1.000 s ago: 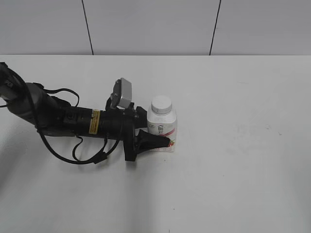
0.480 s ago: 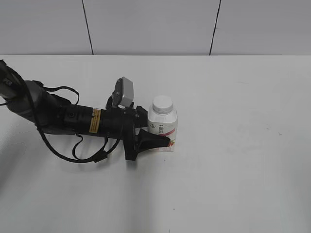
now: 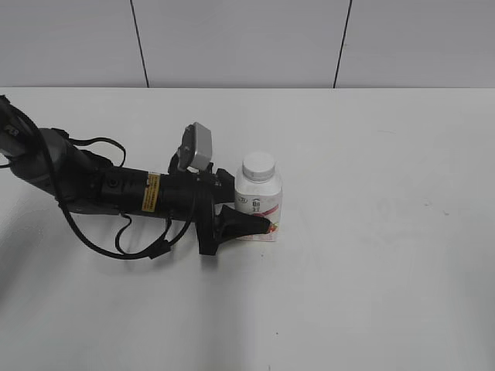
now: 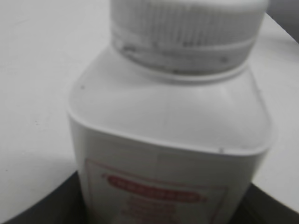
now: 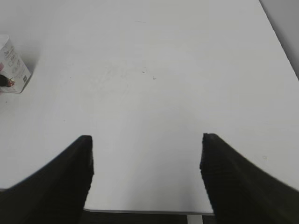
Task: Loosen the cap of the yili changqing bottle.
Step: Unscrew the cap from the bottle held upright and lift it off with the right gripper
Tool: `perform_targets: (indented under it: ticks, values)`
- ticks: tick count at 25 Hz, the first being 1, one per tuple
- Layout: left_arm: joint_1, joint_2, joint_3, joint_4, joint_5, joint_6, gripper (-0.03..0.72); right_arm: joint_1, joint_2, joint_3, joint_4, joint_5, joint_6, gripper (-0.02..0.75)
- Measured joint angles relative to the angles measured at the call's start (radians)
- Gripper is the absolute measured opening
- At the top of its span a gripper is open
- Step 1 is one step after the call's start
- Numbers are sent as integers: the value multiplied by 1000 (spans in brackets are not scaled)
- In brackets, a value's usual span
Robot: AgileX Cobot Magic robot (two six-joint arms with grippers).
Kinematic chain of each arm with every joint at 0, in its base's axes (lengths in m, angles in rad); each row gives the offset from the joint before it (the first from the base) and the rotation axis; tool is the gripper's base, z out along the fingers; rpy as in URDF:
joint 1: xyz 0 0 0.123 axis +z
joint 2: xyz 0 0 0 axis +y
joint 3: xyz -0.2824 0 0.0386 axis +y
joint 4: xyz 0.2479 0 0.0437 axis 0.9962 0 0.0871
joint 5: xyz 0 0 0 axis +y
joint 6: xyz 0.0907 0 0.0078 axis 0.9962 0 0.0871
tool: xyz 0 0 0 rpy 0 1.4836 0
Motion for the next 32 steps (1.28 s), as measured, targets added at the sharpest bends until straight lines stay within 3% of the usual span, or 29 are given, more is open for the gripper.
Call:
perform_targets:
  ticks: [7,16,25,32]
  values:
    - [0,-19,0,26,34,-14,415,0,110,-36,11,0,28,564]
    - [0,-19,0,27,34,-17,415,0,409,-122,185,-106,23,564]
    - [0,-19,0,28,32,-17,415,0,875,-351,245,71,22,564]
    - [0,-19,0,30,31,-17,415,1,1073,-509,287,107,49,564]
